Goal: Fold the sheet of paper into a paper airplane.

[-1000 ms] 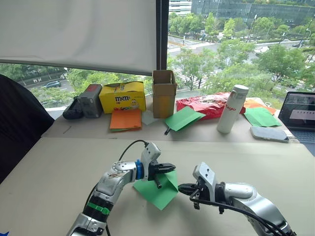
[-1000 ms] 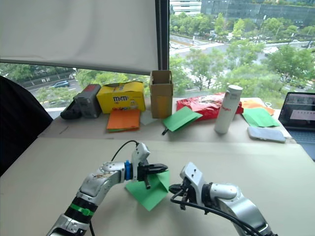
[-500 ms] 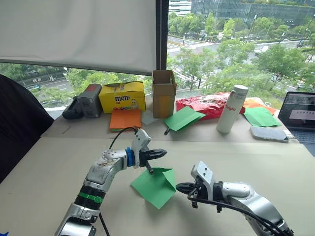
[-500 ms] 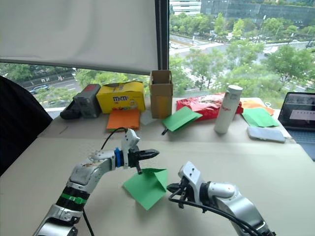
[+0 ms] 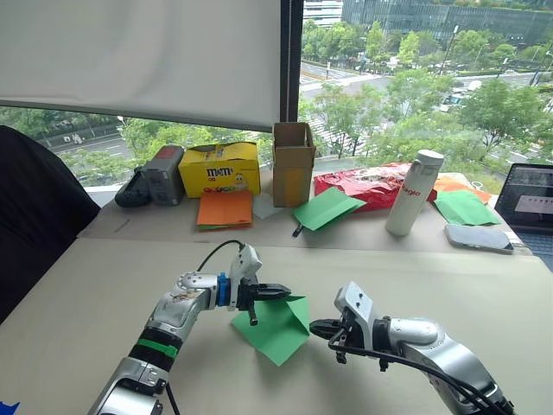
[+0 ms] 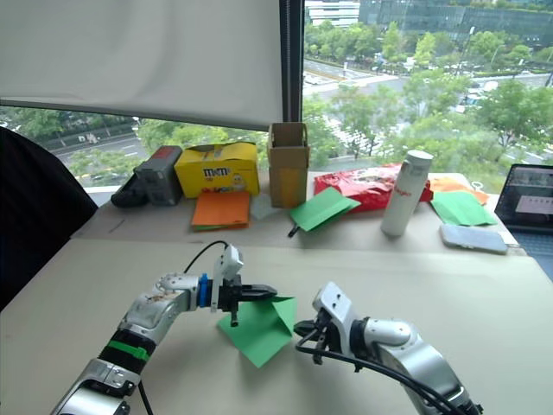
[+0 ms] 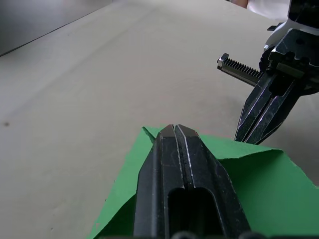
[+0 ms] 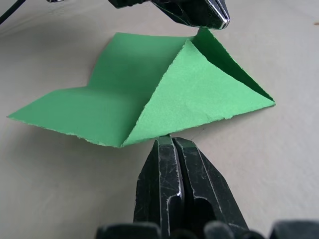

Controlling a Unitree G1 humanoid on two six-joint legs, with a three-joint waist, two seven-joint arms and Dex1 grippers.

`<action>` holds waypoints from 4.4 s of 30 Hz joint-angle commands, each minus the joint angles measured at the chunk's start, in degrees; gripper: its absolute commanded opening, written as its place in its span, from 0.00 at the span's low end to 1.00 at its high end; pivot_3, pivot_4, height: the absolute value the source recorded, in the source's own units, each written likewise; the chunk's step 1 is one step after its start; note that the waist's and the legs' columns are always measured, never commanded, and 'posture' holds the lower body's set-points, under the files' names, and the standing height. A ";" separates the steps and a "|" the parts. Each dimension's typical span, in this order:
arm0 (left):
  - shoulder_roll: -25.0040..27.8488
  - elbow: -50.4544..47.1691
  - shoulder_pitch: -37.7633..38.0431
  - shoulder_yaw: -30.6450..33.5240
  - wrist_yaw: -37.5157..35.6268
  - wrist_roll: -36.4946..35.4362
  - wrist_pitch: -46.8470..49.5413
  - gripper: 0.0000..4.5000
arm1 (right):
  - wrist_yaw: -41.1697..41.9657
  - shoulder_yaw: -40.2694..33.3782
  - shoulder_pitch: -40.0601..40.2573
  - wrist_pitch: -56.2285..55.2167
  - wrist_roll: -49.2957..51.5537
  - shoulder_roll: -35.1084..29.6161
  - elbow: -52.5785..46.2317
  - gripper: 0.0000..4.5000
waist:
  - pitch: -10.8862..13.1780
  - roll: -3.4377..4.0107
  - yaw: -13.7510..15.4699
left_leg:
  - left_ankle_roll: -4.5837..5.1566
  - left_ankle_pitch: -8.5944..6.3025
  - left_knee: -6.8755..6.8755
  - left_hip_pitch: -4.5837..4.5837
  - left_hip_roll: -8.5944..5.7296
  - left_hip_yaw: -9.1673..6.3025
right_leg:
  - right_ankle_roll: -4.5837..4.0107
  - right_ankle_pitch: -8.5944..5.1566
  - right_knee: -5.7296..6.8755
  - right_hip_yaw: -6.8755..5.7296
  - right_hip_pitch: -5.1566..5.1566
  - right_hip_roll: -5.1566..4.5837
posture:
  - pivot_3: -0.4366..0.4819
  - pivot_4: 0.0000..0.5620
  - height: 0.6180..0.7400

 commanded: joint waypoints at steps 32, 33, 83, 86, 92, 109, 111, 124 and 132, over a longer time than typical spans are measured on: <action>5.70 -12.95 6.80 5.83 -1.18 -5.77 5.71 0.00 | -1.08 -5.14 -2.54 1.67 2.51 0.10 -2.34 0.00 | -0.05 0.09 -0.38 | 0.00 0.00 -0.01 0.06 0.05 -0.01 | 0.00 0.00 0.03 -0.02 0.00 -0.02 | 0.48 0.27 0.31; 6.49 -14.79 6.45 7.37 -2.11 -8.43 7.60 0.00 | -1.20 -5.08 -2.75 2.01 2.66 0.14 -2.84 0.00 | -0.05 0.08 -0.40 | 0.00 0.00 -0.02 0.06 0.05 -0.01 | 0.02 -0.01 0.03 -0.02 0.00 -0.02 | 0.48 0.27 0.31; 25.29 0.33 12.39 9.96 -13.74 -1.80 -7.74 0.00 | -1.69 -2.72 -11.26 5.97 2.20 -2.10 -4.45 0.00 | -0.04 0.25 -0.05 | 0.01 0.00 -0.08 0.26 0.24 -0.02 | 0.13 -0.10 0.11 -0.12 -0.28 0.12 | 0.48 0.27 0.31; 20.69 3.69 6.54 11.55 -10.31 -2.79 -6.79 0.00 | -1.81 -2.37 -10.89 5.96 1.84 -2.05 -4.11 0.00 | -0.04 0.23 0.98 | 0.02 0.00 -0.02 0.18 0.13 -0.02 | 0.03 -0.04 0.05 -0.20 -0.26 0.00 | 0.48 0.27 0.31; 10.15 7.39 -1.44 10.54 -4.82 -2.18 -6.05 0.00 | -3.09 -2.57 -9.74 6.46 1.26 -1.80 -3.65 0.00 | -0.06 0.20 0.97 | 0.03 -0.01 0.00 0.02 -0.03 0.01 | -0.01 0.05 -0.08 -0.14 -0.16 -0.18 | 0.48 0.27 0.31; 0.72 12.25 -2.12 1.16 -1.34 6.56 -9.68 0.00 | -6.41 -2.80 -6.34 7.73 -0.50 -3.12 -3.58 0.00 | 0.01 0.09 -0.46 | 0.03 0.00 -0.03 -0.01 0.09 0.00 | 0.01 0.04 0.03 -0.05 -0.06 0.08 | 0.48 0.27 0.31; 0.29 11.20 -0.58 0.50 -1.14 6.97 -9.67 0.00 | -6.43 -2.70 -6.47 7.79 -0.56 -3.14 -3.51 0.00 | 0.01 0.09 -0.41 | 0.03 0.00 -0.03 -0.02 0.08 0.01 | 0.01 0.04 0.01 -0.05 -0.06 0.06 | 0.48 0.27 0.31; -0.16 6.89 4.47 -0.15 1.19 7.80 -8.56 0.00 | -2.96 2.96 -6.20 6.94 -1.30 -2.37 0.55 0.00 | 0.00 0.10 -0.37 | 0.03 0.00 -0.02 0.02 0.05 0.01 | 0.03 0.03 0.01 -0.04 0.00 -0.01 | 0.48 0.27 0.31; 0.00 5.93 5.43 0.36 2.18 7.45 -8.13 0.00 | -2.07 1.73 -7.12 4.83 -0.04 2.66 2.61 0.00 | -0.01 0.12 -0.38 | 0.03 0.00 -0.01 0.04 0.06 0.01 | 0.02 0.03 0.02 -0.04 0.01 -0.01 | 0.48 0.27 0.31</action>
